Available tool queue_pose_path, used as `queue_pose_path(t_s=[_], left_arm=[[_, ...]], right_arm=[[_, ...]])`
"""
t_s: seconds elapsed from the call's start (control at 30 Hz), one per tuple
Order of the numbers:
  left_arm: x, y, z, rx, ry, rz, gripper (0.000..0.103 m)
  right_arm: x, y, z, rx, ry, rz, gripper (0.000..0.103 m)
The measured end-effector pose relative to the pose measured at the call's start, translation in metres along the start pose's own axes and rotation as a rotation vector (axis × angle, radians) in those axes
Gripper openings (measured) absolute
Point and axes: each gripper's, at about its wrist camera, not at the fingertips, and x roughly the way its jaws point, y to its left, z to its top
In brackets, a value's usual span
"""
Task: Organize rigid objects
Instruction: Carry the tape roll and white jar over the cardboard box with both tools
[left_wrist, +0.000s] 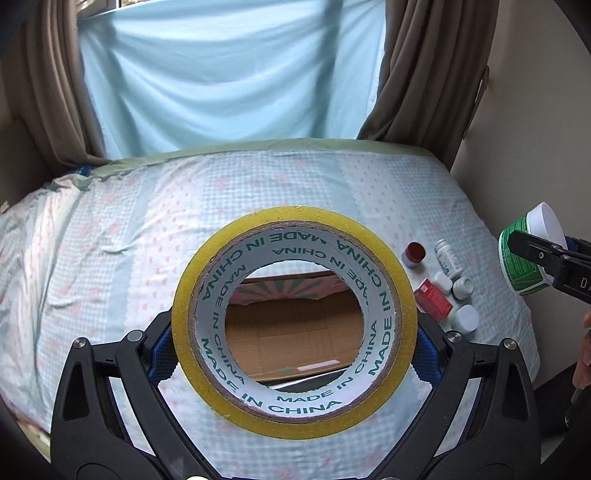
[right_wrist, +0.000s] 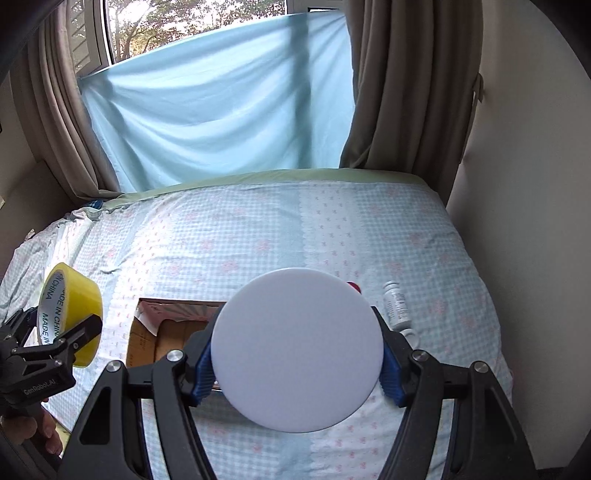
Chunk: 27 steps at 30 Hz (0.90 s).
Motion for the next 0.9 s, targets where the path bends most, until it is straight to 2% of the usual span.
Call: queue_pose_path(t_s=[0.17,0.4,0.77,0.9], left_arm=[[0.039,0.041,-0.006,0.021,0.074,-0.012,0.097],[0.102,0.069,-0.018,0.013,0.185,-0.034,0.097],[0.213,0.064,-0.045,0.044,0.363,-0.057,0.097],[0.256,0.057,-0.058,0.111,0.409,-0.03,0.097]], right_arm=[[0.037,0.051,0.001,0.073,0.055,0.03,0.066],[0.101,0.1,-0.007,0.054,0.146,0.04,0.066],[0.218,0.113,-0.043,0.052,0.343,0.038,0.066],[0.258,0.109,-0.058,0.044,0.389,0.038,0.066]])
